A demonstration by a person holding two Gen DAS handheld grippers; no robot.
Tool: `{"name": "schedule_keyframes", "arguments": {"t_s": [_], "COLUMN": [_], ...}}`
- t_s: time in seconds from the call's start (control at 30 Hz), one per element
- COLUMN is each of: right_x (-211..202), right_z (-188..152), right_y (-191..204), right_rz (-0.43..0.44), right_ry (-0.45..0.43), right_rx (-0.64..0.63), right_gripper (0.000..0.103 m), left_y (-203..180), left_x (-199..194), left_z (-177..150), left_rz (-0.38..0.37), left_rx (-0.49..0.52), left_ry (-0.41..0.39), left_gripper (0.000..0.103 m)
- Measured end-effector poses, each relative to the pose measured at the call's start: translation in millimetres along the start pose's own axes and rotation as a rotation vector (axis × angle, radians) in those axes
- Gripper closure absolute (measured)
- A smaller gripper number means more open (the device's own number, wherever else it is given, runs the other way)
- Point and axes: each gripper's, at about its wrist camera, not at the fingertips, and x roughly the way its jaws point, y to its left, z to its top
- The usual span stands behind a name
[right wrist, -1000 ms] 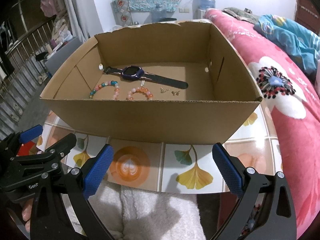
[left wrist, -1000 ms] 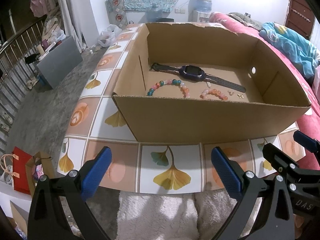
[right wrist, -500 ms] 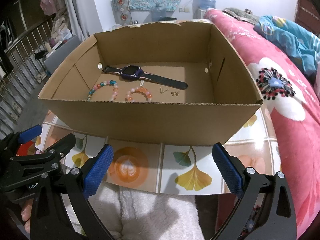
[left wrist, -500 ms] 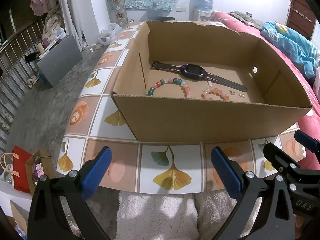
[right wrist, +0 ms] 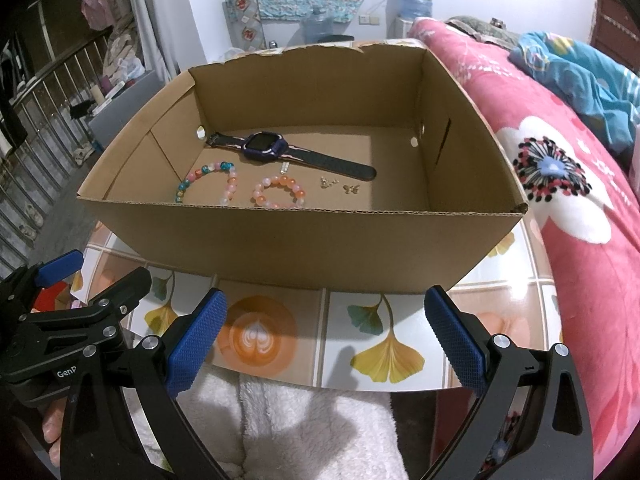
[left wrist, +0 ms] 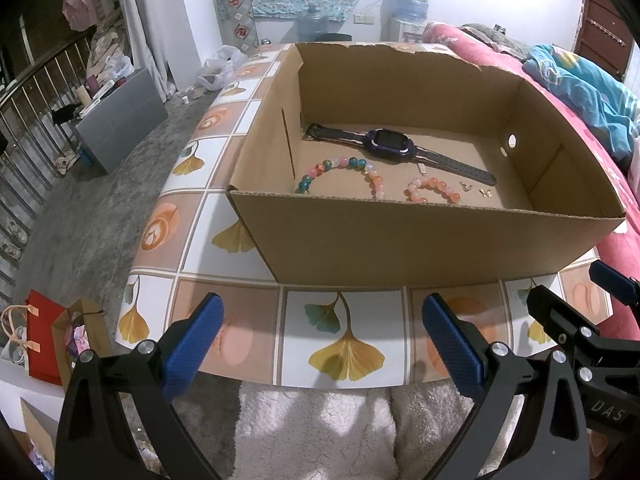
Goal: Organize jewelry
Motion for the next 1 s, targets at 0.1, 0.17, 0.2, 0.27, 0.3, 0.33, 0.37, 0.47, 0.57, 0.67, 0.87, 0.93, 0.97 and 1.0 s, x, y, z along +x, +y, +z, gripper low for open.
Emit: {"name": "schedule_keyframes", "arguments": {"t_s": [0.1, 0.17, 0.2, 0.27, 0.3, 0.33, 0.37, 0.47, 0.57, 0.67, 0.87, 0.93, 0.97, 1.0], "right_x": [0.1, 0.2, 0.3, 0.5, 0.5, 0.3, 0.3, 0.7, 0.6, 0.6, 1.3, 1.3, 1.3, 1.4], "right_z": [0.3, 0.6, 0.9, 1.4, 1.4, 1.3, 1.3, 2.0, 2.1, 2.1, 2.1, 2.1, 2.2, 2.3], "right_y": [0.6, 0.9, 1.1, 1.3, 1.1, 1.3, 1.3, 1.9, 1.6, 1.4, 0.7, 0.6, 0.6, 0.5], "right_rz": [0.0, 0.0, 0.0, 0.001, 0.001, 0.0, 0.0, 0.001, 0.001, 0.001, 0.004, 0.004, 0.004, 0.004], "right_ry": [-0.001, -0.002, -0.002, -0.001, 0.0, -0.002, -0.003, -0.003, -0.003, -0.002, -0.001, -0.001, -0.001, -0.001], "right_rx": [-0.001, -0.003, -0.005, -0.005, -0.006, -0.006, -0.006, -0.007, -0.008, -0.009, -0.007, -0.008, -0.008, -0.008], "right_gripper": [0.008, 0.008, 0.008, 0.008, 0.008, 0.008, 0.008, 0.008, 0.008, 0.008, 0.008, 0.008, 0.008, 0.008], "left_y": [2.0, 3.5, 3.6, 3.1, 3.1, 4.3, 4.0, 3.1, 3.9, 3.8, 3.6, 3.3, 2.8, 2.8], "left_x": [-1.5, -1.9, -1.9, -1.8, -1.8, -2.1, -1.9, -1.7, -1.7, -1.7, -1.8, -1.9, -1.7, -1.7], "left_z": [0.2, 0.4, 0.6, 0.8, 0.9, 0.8, 1.0, 1.1, 1.0, 1.0, 1.1, 1.1, 1.2, 1.3], "left_rz": [0.003, 0.004, 0.005, 0.005, 0.005, 0.005, 0.004, 0.005, 0.005, 0.005, 0.005, 0.005, 0.005, 0.006], "left_rx": [-0.002, -0.004, -0.005, -0.004, -0.004, -0.004, -0.004, -0.003, -0.003, -0.004, -0.003, -0.003, -0.003, -0.003], "left_ry": [-0.002, -0.002, -0.002, -0.002, -0.002, -0.003, -0.003, -0.003, -0.002, -0.001, -0.001, -0.002, -0.001, -0.002], "left_gripper": [0.006, 0.006, 0.006, 0.006, 0.006, 0.006, 0.006, 0.006, 0.006, 0.006, 0.006, 0.006, 0.006, 0.006]}}
